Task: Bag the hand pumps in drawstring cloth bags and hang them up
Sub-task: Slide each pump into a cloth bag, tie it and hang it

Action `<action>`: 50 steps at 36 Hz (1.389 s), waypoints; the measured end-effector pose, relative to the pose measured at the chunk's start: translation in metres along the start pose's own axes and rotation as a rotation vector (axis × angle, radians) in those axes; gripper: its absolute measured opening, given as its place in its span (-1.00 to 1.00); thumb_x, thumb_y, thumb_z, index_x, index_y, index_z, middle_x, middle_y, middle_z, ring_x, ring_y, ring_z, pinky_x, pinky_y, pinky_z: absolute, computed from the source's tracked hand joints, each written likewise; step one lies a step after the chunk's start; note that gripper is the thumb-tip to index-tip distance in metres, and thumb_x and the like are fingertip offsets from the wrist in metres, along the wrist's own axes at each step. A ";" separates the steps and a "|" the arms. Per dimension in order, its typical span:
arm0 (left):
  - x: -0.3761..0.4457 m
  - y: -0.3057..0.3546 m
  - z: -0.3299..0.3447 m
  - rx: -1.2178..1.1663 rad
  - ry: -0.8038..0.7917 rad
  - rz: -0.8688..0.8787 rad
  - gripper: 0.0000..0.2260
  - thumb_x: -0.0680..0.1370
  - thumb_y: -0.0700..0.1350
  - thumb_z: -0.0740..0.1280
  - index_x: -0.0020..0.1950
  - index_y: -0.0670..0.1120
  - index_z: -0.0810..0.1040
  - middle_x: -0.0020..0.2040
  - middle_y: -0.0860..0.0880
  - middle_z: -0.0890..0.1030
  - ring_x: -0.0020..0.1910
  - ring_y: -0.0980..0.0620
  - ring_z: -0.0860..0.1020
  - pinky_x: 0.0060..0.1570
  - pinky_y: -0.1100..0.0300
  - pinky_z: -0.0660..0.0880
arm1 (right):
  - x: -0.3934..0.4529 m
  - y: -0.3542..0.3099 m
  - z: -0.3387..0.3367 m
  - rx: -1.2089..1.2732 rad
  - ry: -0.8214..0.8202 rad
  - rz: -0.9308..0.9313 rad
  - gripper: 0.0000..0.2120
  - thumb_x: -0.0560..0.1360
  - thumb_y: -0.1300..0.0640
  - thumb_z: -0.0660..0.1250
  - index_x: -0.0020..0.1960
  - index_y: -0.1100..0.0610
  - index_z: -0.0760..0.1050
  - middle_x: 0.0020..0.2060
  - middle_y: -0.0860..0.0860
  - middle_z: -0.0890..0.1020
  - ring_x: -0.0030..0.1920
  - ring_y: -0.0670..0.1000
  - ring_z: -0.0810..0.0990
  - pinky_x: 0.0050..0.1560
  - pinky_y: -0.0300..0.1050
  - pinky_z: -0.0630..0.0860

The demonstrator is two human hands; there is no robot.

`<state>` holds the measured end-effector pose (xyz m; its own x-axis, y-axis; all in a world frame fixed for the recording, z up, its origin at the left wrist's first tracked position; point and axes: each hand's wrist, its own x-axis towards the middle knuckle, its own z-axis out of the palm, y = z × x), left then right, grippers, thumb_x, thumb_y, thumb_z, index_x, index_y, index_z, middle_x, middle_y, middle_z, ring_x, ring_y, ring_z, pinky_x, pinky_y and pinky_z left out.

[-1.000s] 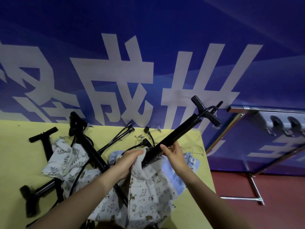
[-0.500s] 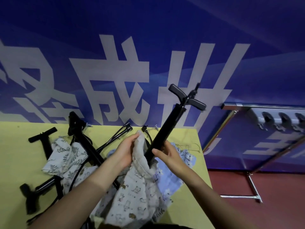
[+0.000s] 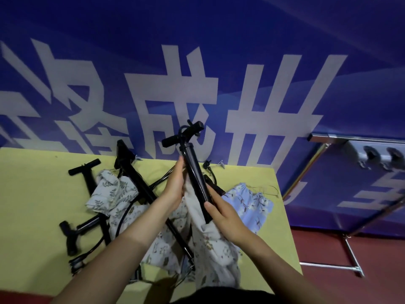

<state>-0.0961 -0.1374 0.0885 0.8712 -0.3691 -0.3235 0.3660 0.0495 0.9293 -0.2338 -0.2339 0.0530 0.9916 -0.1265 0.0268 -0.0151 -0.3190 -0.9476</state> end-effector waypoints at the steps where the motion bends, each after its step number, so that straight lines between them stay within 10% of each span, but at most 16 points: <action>1: -0.005 0.000 -0.002 0.001 -0.028 0.008 -0.54 0.61 0.23 0.07 0.07 -0.06 0.61 -0.22 -0.03 0.66 -0.23 0.05 0.63 -0.16 0.13 0.51 | -0.001 -0.001 0.003 -0.018 -0.017 -0.009 -0.53 0.64 -0.06 0.11 0.51 -0.25 0.10 0.26 -0.48 0.41 0.32 -0.16 0.41 0.30 -0.21 0.36; 14: -0.022 0.006 -0.001 0.058 0.100 0.040 -0.47 0.51 0.33 0.18 0.02 -0.12 0.60 -0.05 -0.13 0.67 -0.02 -0.14 0.64 0.11 -0.04 0.54 | 0.001 -0.001 0.007 0.129 -0.011 0.044 -0.61 0.64 -0.13 0.01 0.46 -0.27 0.23 0.37 -0.44 0.32 0.40 -0.39 0.24 0.35 -0.47 0.18; 20: -0.016 0.016 -0.001 0.051 0.133 0.094 -0.56 0.60 0.22 0.10 -0.20 -0.09 0.51 -0.35 -0.02 0.57 -0.29 -0.03 0.57 -0.17 0.09 0.49 | 0.017 0.011 -0.005 0.193 0.207 0.179 -0.68 0.65 -0.03 0.08 0.14 -0.01 0.59 -0.06 -0.05 0.56 -0.09 -0.22 0.54 0.03 -0.33 0.43; 25: -0.014 0.022 -0.006 -0.026 0.122 0.108 -0.56 0.61 0.16 0.06 -0.27 -0.07 0.52 -0.47 0.03 0.56 -0.42 0.02 0.54 -0.28 0.14 0.47 | 0.018 0.017 -0.024 0.133 0.082 0.407 -0.76 0.61 -0.03 0.22 0.22 -0.01 0.52 0.09 -0.12 0.54 0.20 0.00 0.52 0.02 -0.20 0.49; 29: -0.015 0.022 -0.008 0.013 0.118 0.130 -0.60 0.62 0.11 0.08 -0.25 -0.06 0.54 -0.43 0.02 0.57 -0.38 0.00 0.55 -0.24 0.13 0.47 | 0.019 0.018 -0.025 0.315 -0.076 0.538 -0.74 0.56 -0.10 0.29 0.02 0.07 0.62 -0.31 -0.08 0.44 -0.27 -0.08 0.43 -0.26 -0.26 0.38; 32: -0.012 0.021 -0.010 0.076 0.110 0.151 -0.67 0.61 0.04 0.14 -0.24 -0.07 0.55 -0.36 -0.03 0.55 -0.32 -0.02 0.54 -0.20 0.11 0.46 | 0.025 0.023 -0.026 0.392 -0.017 0.498 -0.64 0.54 0.06 0.33 -0.38 0.06 0.32 -0.45 -0.01 0.23 -0.45 -0.04 0.20 -0.38 -0.19 0.21; 38: -0.003 0.018 -0.024 0.388 0.030 0.228 -0.81 0.61 -0.10 0.23 -0.06 -0.17 0.55 -0.20 -0.07 0.55 -0.18 -0.02 0.53 -0.19 0.18 0.42 | 0.032 0.015 -0.043 0.435 0.128 0.488 -0.74 0.58 0.15 0.28 -0.27 0.14 0.37 -0.41 0.03 0.40 -0.44 -0.03 0.39 -0.35 -0.19 0.35; 50: -0.011 0.010 -0.032 0.865 -0.297 0.260 -0.84 0.51 0.07 0.40 0.00 0.29 0.46 0.06 0.22 0.55 0.11 0.18 0.52 0.17 0.19 0.46 | 0.042 -0.025 -0.061 0.594 0.232 0.287 -0.70 0.62 0.10 0.22 0.10 0.35 0.54 -0.06 0.27 0.62 -0.08 0.16 0.61 -0.11 -0.01 0.54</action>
<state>-0.0914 -0.1028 0.0956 0.7288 -0.6702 -0.1403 -0.3003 -0.4969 0.8142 -0.1999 -0.2882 0.0966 0.9050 -0.3471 -0.2462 -0.1340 0.3167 -0.9390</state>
